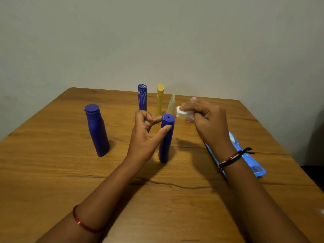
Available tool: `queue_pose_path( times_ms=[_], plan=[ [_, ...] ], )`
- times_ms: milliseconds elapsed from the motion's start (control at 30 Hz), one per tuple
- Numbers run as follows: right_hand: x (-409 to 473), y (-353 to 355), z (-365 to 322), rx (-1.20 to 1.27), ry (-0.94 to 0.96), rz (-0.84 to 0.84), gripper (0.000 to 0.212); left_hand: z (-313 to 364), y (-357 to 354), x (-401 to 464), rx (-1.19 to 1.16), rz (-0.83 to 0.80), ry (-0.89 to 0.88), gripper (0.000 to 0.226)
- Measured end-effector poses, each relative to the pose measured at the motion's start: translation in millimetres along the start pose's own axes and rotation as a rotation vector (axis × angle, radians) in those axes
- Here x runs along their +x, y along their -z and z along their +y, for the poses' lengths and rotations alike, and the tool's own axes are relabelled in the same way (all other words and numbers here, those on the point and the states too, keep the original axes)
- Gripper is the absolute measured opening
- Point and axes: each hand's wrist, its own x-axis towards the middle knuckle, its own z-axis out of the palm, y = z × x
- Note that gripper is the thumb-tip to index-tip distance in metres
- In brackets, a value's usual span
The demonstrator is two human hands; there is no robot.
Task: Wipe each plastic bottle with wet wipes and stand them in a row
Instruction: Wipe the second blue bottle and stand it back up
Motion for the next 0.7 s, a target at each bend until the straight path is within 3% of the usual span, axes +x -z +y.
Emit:
queue_pose_path(
  times_ms=[200,300,467,700],
  plan=[
    [-17.5,-25.5,-2.9,0.126,-0.087,-0.117,0.037,2.9,0.2,0.2,0.020,0.006,-0.017,0.039],
    [-45.1,-33.8,-9.2,0.263,-0.209,0.013,0.039,1.9,-2.4,-0.5,0.056,0.008,-0.034,0.040],
    [-70.8,-40.4,-9.8,0.341,-0.220,0.146,0.047,4.3,-8.9,-4.7,0.072,0.000,-0.056,0.041],
    [-91.8,-45.4,-9.0,0.263,-0.332,0.023,0.049,5.8,-1.4,-2.7,0.061,0.085,-0.047,0.036]
  ],
)
